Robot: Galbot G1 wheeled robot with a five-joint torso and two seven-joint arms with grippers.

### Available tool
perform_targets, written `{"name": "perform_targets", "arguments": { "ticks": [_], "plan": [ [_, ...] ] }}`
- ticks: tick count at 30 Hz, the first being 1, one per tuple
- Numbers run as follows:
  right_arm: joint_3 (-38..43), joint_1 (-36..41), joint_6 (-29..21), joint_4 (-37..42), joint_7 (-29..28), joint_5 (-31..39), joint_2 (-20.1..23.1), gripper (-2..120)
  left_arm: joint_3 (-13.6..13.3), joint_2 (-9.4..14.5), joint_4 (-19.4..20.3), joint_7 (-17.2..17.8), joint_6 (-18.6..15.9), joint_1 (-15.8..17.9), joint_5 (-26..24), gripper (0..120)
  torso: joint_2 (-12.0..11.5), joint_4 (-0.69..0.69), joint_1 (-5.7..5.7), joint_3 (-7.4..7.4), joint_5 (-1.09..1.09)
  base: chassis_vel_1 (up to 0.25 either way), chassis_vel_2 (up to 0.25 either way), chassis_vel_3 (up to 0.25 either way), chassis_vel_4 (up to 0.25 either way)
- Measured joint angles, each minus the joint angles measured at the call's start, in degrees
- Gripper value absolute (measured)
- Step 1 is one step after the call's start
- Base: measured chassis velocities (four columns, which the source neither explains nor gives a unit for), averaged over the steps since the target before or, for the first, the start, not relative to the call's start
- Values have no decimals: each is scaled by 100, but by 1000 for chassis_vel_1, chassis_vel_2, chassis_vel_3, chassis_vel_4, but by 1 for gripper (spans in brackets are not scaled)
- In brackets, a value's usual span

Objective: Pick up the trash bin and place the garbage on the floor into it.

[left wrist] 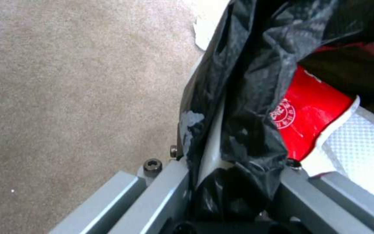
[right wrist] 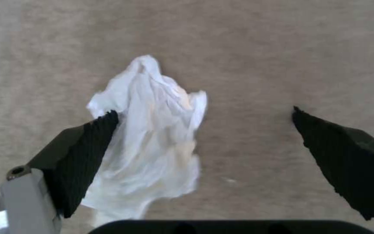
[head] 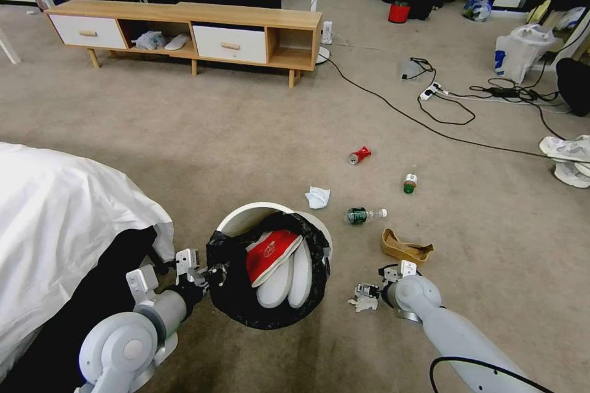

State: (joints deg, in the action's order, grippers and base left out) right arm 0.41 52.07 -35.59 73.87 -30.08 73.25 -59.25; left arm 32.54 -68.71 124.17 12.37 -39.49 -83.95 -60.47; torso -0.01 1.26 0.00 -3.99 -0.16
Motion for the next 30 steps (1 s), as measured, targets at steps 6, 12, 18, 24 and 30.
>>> {"name": "perform_targets", "arguments": {
  "ticks": [6, 12, 18, 24, 30],
  "plan": [
    [101, 160, 0, 109, -2, -42, 174, 100, -18, -20, 14, -6, 2, 2, 16, 0, 0, -1, 0, 0, 0, 0, 0, 0, 0],
    [165, 260, 0, 162, -2, -88, 230, 100, -10, -31, 38, -36, 8, -38, 53, 0, 0, -2, 0, 0, 0, 0, 0, 0, 0],
    [176, 286, 5, 221, -27, -118, 188, 100, 14, -45, 90, -69, 16, -99, 94, 0, 0, -2, 0, 0, 0, 0, 0, 0, 0],
    [80, 258, 4, 380, -142, -47, 119, 100, 83, -38, 158, -88, 18, -167, 102, 0, 0, -3, 0, 0, -1, 0, 0, 0, 0],
    [-28, 221, 2, 461, -184, 9, 67, 100, 98, -48, 177, -108, 24, -200, 138, 0, 0, -2, 0, 0, -1, 0, 0, 0, 0]
  ]
}}
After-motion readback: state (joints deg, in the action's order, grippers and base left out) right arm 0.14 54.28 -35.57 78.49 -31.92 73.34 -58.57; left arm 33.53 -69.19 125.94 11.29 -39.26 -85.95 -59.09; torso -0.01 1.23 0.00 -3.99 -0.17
